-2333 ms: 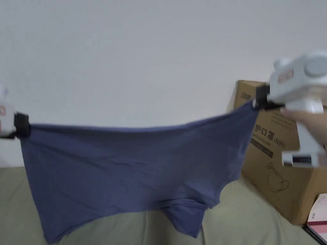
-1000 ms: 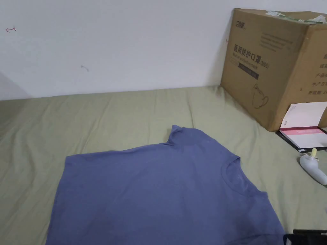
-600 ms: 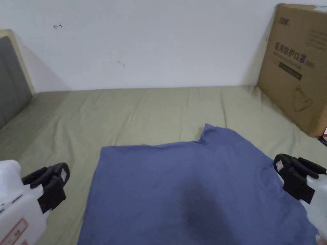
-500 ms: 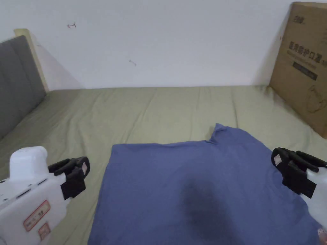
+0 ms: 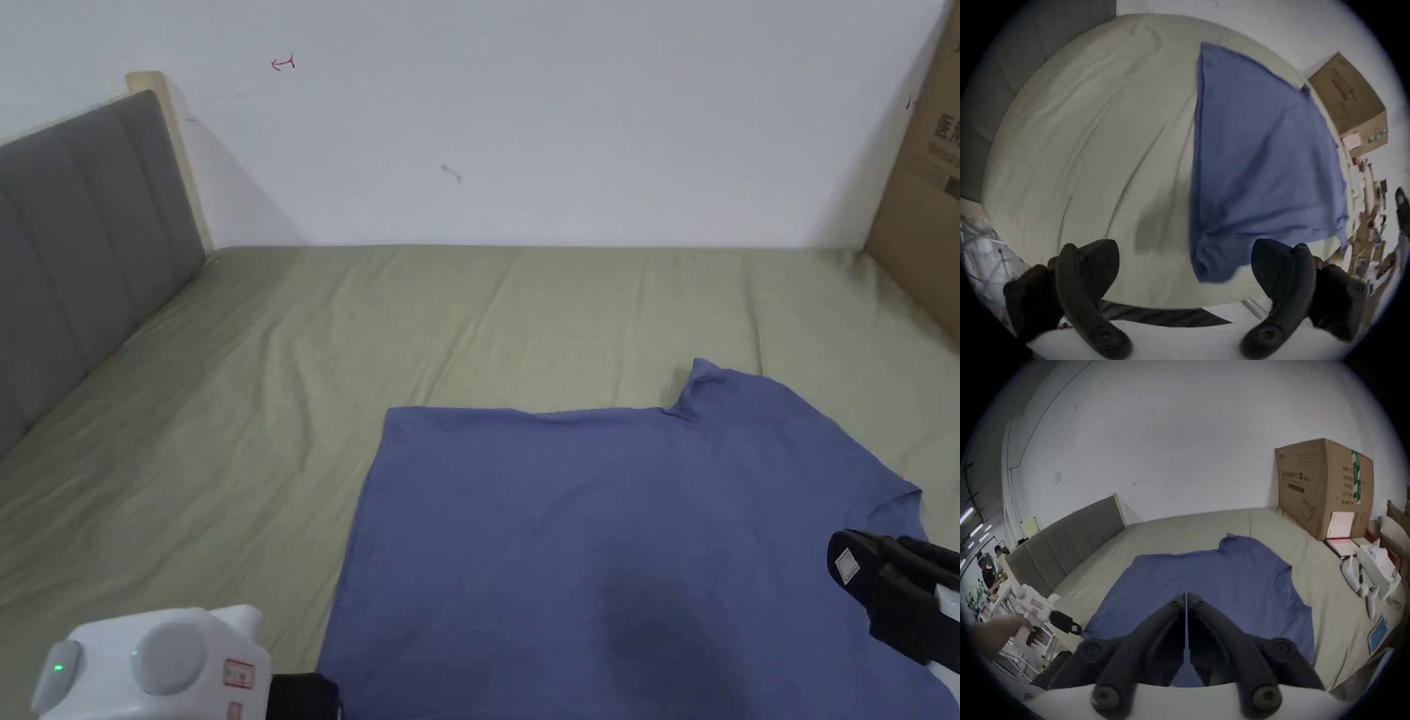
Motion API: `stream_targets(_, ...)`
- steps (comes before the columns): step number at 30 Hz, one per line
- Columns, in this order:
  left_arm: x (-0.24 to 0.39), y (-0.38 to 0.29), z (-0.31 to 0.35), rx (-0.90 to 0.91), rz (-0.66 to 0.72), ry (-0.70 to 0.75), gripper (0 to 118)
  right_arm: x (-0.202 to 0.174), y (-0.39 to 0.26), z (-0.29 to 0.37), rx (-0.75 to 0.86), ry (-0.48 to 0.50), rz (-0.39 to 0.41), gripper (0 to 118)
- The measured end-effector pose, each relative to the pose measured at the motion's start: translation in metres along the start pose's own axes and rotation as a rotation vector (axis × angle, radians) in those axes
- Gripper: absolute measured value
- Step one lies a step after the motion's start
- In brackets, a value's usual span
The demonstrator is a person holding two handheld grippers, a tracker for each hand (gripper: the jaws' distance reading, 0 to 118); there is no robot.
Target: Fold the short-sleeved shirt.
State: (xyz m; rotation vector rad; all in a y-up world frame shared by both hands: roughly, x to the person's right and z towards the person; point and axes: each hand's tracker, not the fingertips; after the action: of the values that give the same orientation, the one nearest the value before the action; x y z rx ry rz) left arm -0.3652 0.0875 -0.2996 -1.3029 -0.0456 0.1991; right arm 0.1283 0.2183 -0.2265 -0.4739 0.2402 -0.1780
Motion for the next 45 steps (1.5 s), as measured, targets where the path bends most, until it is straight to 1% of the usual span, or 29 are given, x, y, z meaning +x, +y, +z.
stream_targets(2, 0.011, -0.003, -0.016, -0.028, -0.099, 0.018, 94, 0.004, -0.003, -0.002, -0.017, 0.005, -0.037, 2)
stream_targets(3, 0.017, -0.006, -0.022, -0.047, -0.145, 0.031, 91, 0.006, -0.004, -0.003, -0.022, 0.01, -0.056, 2)
stream_targets(4, 0.026, -0.01, -0.025, -0.02, -0.212, 0.154, 82, 0.008, -0.005, -0.004, -0.027, 0.013, -0.075, 2)
stream_targets(5, 0.032, -0.013, -0.019, 0.021, -0.249, 0.147, 62, 0.011, -0.006, -0.004, -0.031, 0.014, -0.088, 2)
stream_targets(6, 0.037, -0.014, -0.015, 0.069, -0.27, 0.134, 19, 0.012, -0.006, -0.003, -0.032, 0.012, -0.094, 2)
stream_targets(7, 0.048, -0.02, -0.008, 0.096, -0.307, 0.11, 3, 0.015, -0.007, -0.002, -0.033, 0.007, -0.097, 2)
stream_targets(9, 0.054, -0.023, 0.005, 0.124, -0.317, 0.04, 3, 0.022, -0.009, 0.003, -0.036, -0.008, -0.101, 2)
stream_targets(12, 0.06, -0.026, 0.017, 0.164, -0.33, 0.04, 3, 0.048, -0.015, 0.011, -0.061, -0.033, -0.1, 2)
stream_targets(14, 0.062, -0.023, 0.028, 0.185, -0.31, 0.027, 3, 0.073, -0.018, 0.019, -0.123, -0.107, -0.119, 3)
stream_targets(15, 0.06, -0.022, 0.034, 0.197, -0.287, 0.007, 3, 0.087, -0.019, 0.021, -0.176, -0.121, -0.142, 19)
stream_targets(16, 0.057, -0.02, 0.039, 0.202, -0.267, -0.01, 3, 0.103, -0.02, 0.02, -0.258, -0.127, -0.175, 53)
stream_targets(17, 0.056, -0.018, 0.043, 0.206, -0.247, -0.035, 3, 0.114, -0.024, 0.018, -0.344, -0.161, -0.178, 95)
stream_targets(18, 0.053, -0.016, 0.049, 0.22, -0.215, -0.064, 3, 0.125, -0.032, 0.015, -0.442, -0.218, -0.161, 118)
stream_targets(19, 0.05, -0.015, 0.053, 0.229, -0.182, -0.093, 3, 0.134, -0.042, 0.016, -0.522, -0.254, -0.135, 118)
stream_targets(20, 0.047, -0.014, 0.056, 0.229, -0.149, -0.12, 3, 0.142, -0.054, 0.015, -0.595, -0.226, -0.101, 118)
stream_targets(23, 0.042, -0.01, 0.062, 0.227, -0.099, -0.168, 3, 0.159, -0.084, 0.003, -0.785, -0.292, -0.068, 118)
stream_targets(25, 0.046, -0.013, 0.068, 0.23, -0.091, -0.153, 3, 0.17, -0.102, 0.0, -0.847, -0.298, -0.054, 112)
stream_targets(26, 0.046, -0.013, 0.068, 0.229, -0.083, -0.14, 3, 0.171, -0.105, -0.001, -0.87, -0.301, -0.05, 106)
stream_targets(27, 0.046, -0.014, 0.068, 0.225, -0.079, -0.128, 3, 0.173, -0.109, -0.002, -0.885, -0.287, -0.054, 92)
stream_targets(29, 0.046, -0.015, 0.066, 0.218, -0.08, -0.115, 3, 0.177, -0.113, -0.004, -0.897, -0.253, -0.062, 55)
stream_targets(30, 0.047, -0.016, 0.065, 0.213, -0.08, -0.111, 3, 0.177, -0.114, -0.003, -0.897, -0.241, -0.068, 50)
stream_targets(31, 0.047, -0.018, 0.064, 0.207, -0.077, -0.107, 3, 0.172, -0.114, 0.0, -0.884, -0.261, -0.048, 31)
stream_targets(32, 0.047, -0.019, 0.063, 0.199, -0.074, -0.111, 3, 0.168, -0.11, 0.003, -0.866, -0.266, -0.029, 5)
stream_targets(33, 0.046, -0.019, 0.063, 0.196, -0.073, -0.111, 3, 0.166, -0.106, 0.005, -0.86, -0.23, -0.022, 5)
stream_targets(34, 0.046, -0.021, 0.063, 0.194, -0.072, -0.114, 3, 0.16, -0.103, 0.008, -0.845, -0.22, -0.006, 5)
stream_targets(38, 0.044, -0.023, 0.067, 0.198, -0.068, -0.123, 3, 0.149, -0.09, 0.02, -0.822, -0.209, 0.058, 5)
stream_targets(40, 0.043, -0.022, 0.071, 0.202, -0.059, -0.139, 3, 0.148, -0.077, 0.028, -0.791, -0.201, 0.048, 5)
stream_targets(43, 0.038, -0.015, 0.076, 0.201, -0.025, -0.181, 3, 0.152, -0.05, 0.039, -0.699, -0.181, -0.015, 5)
stream_targets(45, 0.036, -0.008, 0.079, 0.203, -0.009, -0.197, 3, 0.153, -0.03, 0.045, -0.609, -0.174, -0.038, 5)
